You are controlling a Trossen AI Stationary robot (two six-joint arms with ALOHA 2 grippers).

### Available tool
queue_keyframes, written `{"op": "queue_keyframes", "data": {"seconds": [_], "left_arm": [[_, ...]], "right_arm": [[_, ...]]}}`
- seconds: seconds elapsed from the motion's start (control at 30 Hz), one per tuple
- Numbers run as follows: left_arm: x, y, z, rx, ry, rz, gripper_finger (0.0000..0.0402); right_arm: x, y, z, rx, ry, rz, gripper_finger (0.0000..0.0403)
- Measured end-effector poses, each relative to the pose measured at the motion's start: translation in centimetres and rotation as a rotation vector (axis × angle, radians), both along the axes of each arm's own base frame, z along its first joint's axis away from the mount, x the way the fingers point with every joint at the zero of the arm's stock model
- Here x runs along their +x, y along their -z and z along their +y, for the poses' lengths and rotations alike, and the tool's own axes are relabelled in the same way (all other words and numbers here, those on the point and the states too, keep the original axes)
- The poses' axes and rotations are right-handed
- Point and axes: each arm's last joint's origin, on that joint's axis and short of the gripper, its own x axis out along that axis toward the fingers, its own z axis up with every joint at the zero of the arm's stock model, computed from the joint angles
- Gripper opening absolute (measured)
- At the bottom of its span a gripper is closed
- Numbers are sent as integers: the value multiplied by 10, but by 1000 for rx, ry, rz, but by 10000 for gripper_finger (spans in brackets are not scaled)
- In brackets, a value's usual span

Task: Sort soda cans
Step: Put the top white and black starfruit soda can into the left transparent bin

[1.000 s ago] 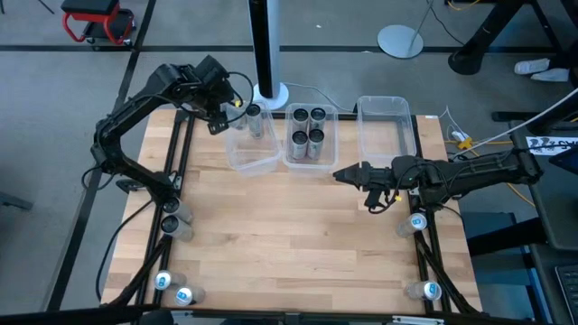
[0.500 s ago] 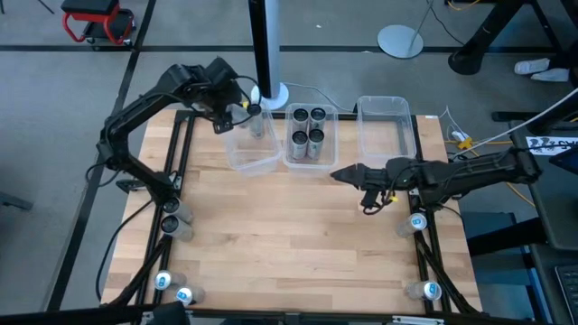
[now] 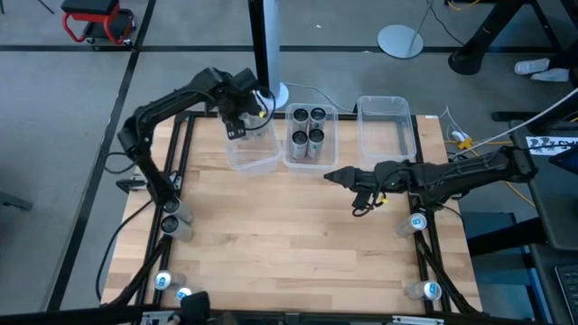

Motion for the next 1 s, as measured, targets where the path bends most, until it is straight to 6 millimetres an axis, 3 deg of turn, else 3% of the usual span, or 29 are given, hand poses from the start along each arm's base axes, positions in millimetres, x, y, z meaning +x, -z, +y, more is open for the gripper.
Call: {"op": "queue_keyframes", "data": {"seconds": [0.43,0.57,0.8,1.0], "left_arm": [[17,66,38,-148,-171,177,250],[17,71,43,-148,-159,189,253],[19,73,49,-35,-147,223,341],[20,67,47,-23,-120,253,359]], "right_arm": [[9,7,1,-3,-1,16,312],[9,7,1,-5,-2,16,312],[9,7,1,-21,-16,16,312],[9,7,1,-22,-18,16,312]]}}
